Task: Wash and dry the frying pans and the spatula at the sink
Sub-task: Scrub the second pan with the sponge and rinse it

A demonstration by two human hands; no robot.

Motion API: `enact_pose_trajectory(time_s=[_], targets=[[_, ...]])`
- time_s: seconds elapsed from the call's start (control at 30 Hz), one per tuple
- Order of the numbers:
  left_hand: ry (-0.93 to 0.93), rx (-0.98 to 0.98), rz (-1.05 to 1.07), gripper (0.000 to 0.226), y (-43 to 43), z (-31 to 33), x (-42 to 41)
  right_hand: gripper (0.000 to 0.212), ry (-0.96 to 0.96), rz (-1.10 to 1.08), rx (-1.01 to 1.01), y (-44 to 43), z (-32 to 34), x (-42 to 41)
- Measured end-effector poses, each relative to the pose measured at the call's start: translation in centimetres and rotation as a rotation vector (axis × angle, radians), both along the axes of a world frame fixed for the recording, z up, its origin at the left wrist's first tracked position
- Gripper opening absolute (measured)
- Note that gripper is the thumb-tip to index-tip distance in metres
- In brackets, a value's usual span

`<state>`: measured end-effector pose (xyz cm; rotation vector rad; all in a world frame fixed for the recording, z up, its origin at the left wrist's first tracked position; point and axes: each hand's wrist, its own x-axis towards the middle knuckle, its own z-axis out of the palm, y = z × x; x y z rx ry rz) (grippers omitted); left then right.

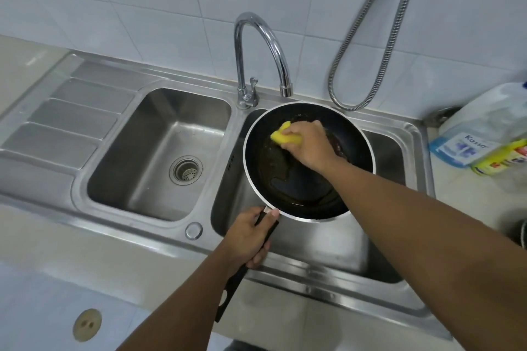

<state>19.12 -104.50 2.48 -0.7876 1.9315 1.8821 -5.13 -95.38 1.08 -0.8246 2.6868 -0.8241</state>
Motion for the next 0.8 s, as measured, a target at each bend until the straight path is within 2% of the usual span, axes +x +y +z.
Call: enact_pose_trajectory(time_s=[0.13, 0.27, 0.37, 0.43, 0.57, 0.63, 0.8], targets=[[0.003, -0.01, -0.01, 0.037, 0.1, 0.3, 0.0, 0.024, -0.156, 0.235, 0.012, -0.2, 1.5, 4.6], [0.006, 0.041, 0.033, 0.046, 0.6, 0.9, -0.3, 0.011, -0.246, 0.223, 0.095, 3.6, 2.4, 7.1], [-0.005, 0.112, 0.057, 0.048, 0.8, 1.1, -0.5, 0.015, -0.295, 0.141, 0.222, 7.0, 3.4, 6.0], [-0.015, 0.127, 0.043, 0.047, 0.7, 1.1, -0.7, 0.019, -0.229, 0.078, 0.301, 8.5, 3.9, 4.5], [-0.012, 0.121, 0.006, 0.043, 0.4, 0.9, -0.7, 0.011, 0.1, -0.065, 0.477, 8.9, 3.4, -0.1], [0.004, 0.094, -0.009, 0.041, 0.5, 0.7, -0.6, 0.004, 0.165, -0.179, 0.403, 8.3, 2.6, -2.4], [0.056, -0.006, -0.082, 0.03, 0.2, 0.6, -0.8, 0.02, 0.101, -0.243, 0.051, 2.1, 1.3, -3.8]])
